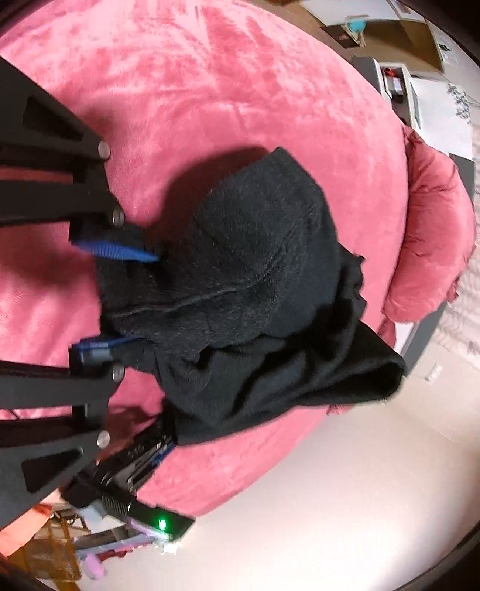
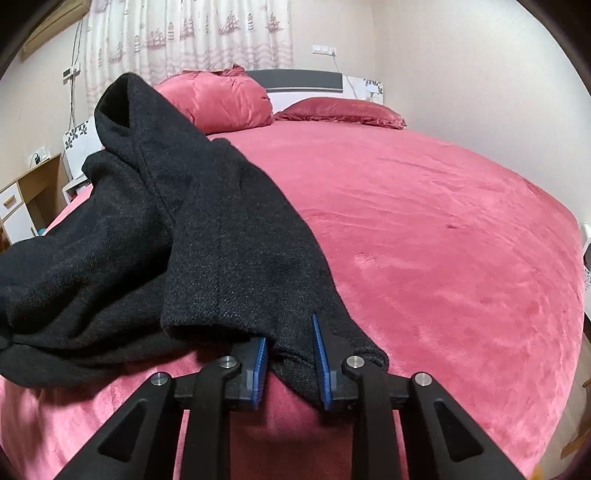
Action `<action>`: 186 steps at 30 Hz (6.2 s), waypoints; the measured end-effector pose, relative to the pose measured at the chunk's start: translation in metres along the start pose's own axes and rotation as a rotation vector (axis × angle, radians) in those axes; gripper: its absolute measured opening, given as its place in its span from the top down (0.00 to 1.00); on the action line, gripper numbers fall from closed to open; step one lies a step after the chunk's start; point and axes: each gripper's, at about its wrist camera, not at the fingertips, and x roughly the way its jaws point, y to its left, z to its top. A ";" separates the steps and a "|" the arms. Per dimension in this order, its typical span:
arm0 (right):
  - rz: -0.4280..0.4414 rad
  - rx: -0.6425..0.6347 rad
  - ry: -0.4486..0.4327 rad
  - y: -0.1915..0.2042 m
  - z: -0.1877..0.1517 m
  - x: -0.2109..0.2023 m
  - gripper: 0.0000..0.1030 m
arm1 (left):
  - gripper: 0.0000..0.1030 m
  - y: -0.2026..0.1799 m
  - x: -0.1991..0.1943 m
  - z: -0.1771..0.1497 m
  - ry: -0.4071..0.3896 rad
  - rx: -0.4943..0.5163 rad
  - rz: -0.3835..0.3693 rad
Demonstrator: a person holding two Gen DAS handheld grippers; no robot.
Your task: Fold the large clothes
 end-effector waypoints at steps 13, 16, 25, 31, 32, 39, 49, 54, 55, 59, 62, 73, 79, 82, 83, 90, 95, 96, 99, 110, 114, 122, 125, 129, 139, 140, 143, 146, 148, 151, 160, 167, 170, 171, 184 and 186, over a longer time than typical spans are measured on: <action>-0.027 0.125 -0.083 -0.020 0.009 -0.071 0.82 | 0.79 0.051 -0.054 0.014 -0.111 -0.083 -0.025; -0.034 0.137 -0.110 -0.026 0.016 -0.094 0.82 | 0.79 0.070 -0.070 0.019 -0.145 -0.120 -0.030; -0.081 0.157 -0.195 -0.043 0.031 -0.151 0.85 | 0.80 0.118 -0.118 0.023 -0.221 -0.172 -0.014; -0.117 0.203 -0.221 -0.064 0.040 -0.172 0.86 | 0.80 0.155 -0.143 0.011 -0.241 -0.247 -0.011; -0.122 0.201 -0.226 -0.064 0.045 -0.169 0.86 | 0.80 0.163 -0.149 0.010 -0.245 -0.263 -0.012; -0.191 0.222 -0.280 -0.106 0.086 -0.192 0.86 | 0.80 0.210 -0.165 0.030 -0.248 -0.326 0.042; -0.300 0.174 -0.187 -0.183 0.184 -0.142 0.96 | 0.74 0.253 -0.136 0.051 -0.158 -0.377 0.157; -0.108 0.296 0.113 -0.209 0.166 -0.077 0.60 | 0.22 0.245 -0.138 0.033 -0.185 -0.386 0.232; -0.100 0.317 0.149 -0.211 0.152 -0.071 0.53 | 0.19 0.246 -0.140 0.022 -0.200 -0.411 0.254; -0.082 0.443 0.272 -0.230 0.081 -0.061 0.48 | 0.19 0.249 -0.149 -0.020 -0.235 -0.536 0.178; -0.075 0.613 0.364 -0.257 0.022 -0.069 0.48 | 0.19 0.240 -0.159 -0.046 -0.273 -0.602 0.165; 0.133 0.948 0.287 -0.296 -0.056 -0.079 0.45 | 0.47 0.188 -0.116 -0.064 -0.110 -0.517 0.117; 0.111 0.960 0.283 -0.287 -0.039 -0.052 0.91 | 0.56 0.188 -0.120 -0.071 -0.132 -0.553 0.152; 0.199 0.972 0.159 -0.296 -0.003 -0.062 0.92 | 0.44 0.192 -0.123 -0.071 -0.150 -0.565 0.179; 0.197 0.959 0.120 -0.298 0.010 -0.065 0.92 | 0.37 0.193 -0.123 -0.072 -0.149 -0.577 0.193; 0.079 0.998 -0.105 -0.342 0.078 -0.084 0.92 | 0.20 0.210 -0.109 -0.072 -0.106 -0.607 0.287; 0.076 1.062 0.051 -0.349 0.056 -0.044 0.92 | 0.69 0.238 -0.083 -0.057 -0.034 -0.745 0.210; 0.066 1.069 0.075 -0.349 0.055 -0.039 0.92 | 0.74 0.237 -0.081 -0.046 -0.011 -0.743 0.231; 0.075 1.075 0.065 -0.355 0.068 -0.034 0.92 | 0.78 0.214 -0.086 0.011 -0.040 -0.617 0.160; 0.078 1.031 0.050 -0.346 0.092 -0.018 0.92 | 0.24 0.241 -0.124 0.004 -0.176 -0.615 0.197; 0.054 1.070 0.064 -0.347 0.077 -0.012 0.92 | 0.31 0.258 -0.095 -0.029 -0.087 -0.675 0.184; 0.002 1.034 0.101 -0.341 0.066 -0.012 0.91 | 0.44 0.274 -0.067 -0.038 -0.149 -0.739 0.106; -0.014 1.054 0.121 -0.338 0.056 -0.007 0.90 | 0.58 0.282 -0.049 -0.035 -0.089 -0.737 0.125; -0.014 1.053 0.146 -0.330 0.052 -0.005 0.91 | 0.92 0.273 -0.067 -0.034 -0.086 -0.740 0.121; 0.071 1.022 -0.018 -0.341 0.128 -0.064 0.93 | 0.94 0.196 -0.228 -0.022 -0.222 -0.597 -0.075; 0.079 1.013 -0.040 -0.342 0.139 -0.073 0.93 | 0.94 0.187 -0.244 -0.022 -0.226 -0.589 -0.098; 0.099 0.980 -0.170 -0.351 0.169 -0.110 0.94 | 0.94 0.171 -0.269 -0.026 -0.207 -0.624 -0.137; 0.084 0.947 -0.293 -0.363 0.187 -0.141 0.94 | 0.81 0.164 -0.249 -0.041 -0.045 -0.524 -0.025; 0.055 0.940 -0.293 -0.373 0.188 -0.143 0.94 | 0.66 0.160 -0.216 -0.049 0.053 -0.495 0.062; 0.055 1.065 -0.167 -0.387 0.158 -0.119 0.93 | 0.56 0.174 -0.165 -0.086 0.240 -0.557 0.165; 0.040 1.172 -0.050 -0.390 0.111 -0.077 0.93 | 0.25 0.216 -0.189 -0.096 0.074 -0.651 0.298; 0.242 1.007 -0.008 -0.319 0.225 -0.071 0.93 | 0.81 0.186 -0.101 -0.091 0.319 -0.398 0.232; 0.395 0.901 -0.084 -0.280 0.294 -0.102 0.93 | 0.88 0.184 -0.143 -0.070 0.194 -0.421 0.173; 0.450 0.851 -0.159 -0.273 0.316 -0.126 0.93 | 0.88 0.189 -0.161 -0.063 0.154 -0.458 0.153; 0.064 1.056 -0.053 -0.427 0.157 -0.075 0.93 | 0.88 0.196 -0.150 -0.130 0.418 -0.477 0.253; -0.002 1.092 0.087 -0.437 0.114 -0.041 0.92 | 0.84 0.185 -0.143 -0.129 0.445 -0.405 0.280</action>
